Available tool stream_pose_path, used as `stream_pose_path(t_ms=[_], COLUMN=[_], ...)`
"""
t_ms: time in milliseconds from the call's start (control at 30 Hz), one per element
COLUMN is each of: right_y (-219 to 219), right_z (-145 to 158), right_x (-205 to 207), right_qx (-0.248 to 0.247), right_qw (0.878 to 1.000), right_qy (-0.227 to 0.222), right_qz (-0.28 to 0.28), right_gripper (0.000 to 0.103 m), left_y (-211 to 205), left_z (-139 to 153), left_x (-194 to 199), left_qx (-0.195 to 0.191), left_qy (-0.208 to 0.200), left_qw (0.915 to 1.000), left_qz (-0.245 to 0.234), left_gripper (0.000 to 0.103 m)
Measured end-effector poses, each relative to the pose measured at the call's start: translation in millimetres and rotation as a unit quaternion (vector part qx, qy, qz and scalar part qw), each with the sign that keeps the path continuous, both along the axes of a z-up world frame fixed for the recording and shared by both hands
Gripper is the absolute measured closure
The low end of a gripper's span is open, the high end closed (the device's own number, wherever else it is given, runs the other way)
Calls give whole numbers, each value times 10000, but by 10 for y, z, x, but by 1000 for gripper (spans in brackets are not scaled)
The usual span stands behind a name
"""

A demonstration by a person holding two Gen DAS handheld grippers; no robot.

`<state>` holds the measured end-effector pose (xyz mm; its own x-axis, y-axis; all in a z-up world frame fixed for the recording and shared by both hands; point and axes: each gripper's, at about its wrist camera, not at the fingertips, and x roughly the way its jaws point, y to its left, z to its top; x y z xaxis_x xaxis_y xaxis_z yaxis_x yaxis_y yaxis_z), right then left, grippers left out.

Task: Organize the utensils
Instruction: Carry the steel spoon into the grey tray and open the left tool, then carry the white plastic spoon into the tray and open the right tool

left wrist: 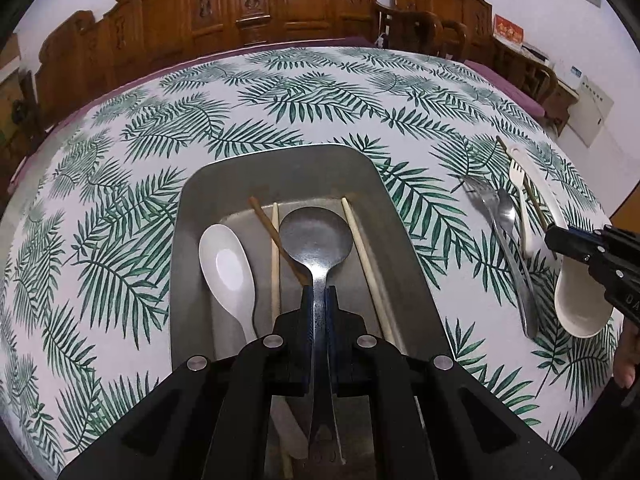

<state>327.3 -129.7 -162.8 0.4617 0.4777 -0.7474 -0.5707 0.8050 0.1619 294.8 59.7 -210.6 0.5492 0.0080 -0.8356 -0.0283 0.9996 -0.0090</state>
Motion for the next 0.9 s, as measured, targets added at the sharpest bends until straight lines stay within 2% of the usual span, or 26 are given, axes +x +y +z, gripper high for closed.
stream_pose_path(t_ms=[167,500,900], right_y=[-8,49,509], right_z=[-9,48,333], right_x=[-1,-68,-260], right_qx=[-12,39,218], right_qw=[10000,10000,9988], right_qy=[5,-45,-253], right_qz=[-5,-10,366], right_gripper=[96,96,96], left_y=[-11,74,421], left_z=[28,343,607], left_x=[-12,-193,-395], left_qx=[58,-75,-218], left_qy=[-69,-561,-959], left_qw=[10000,9984,9949], left_qz=[-1,2,234], left_gripper=[98,98,97])
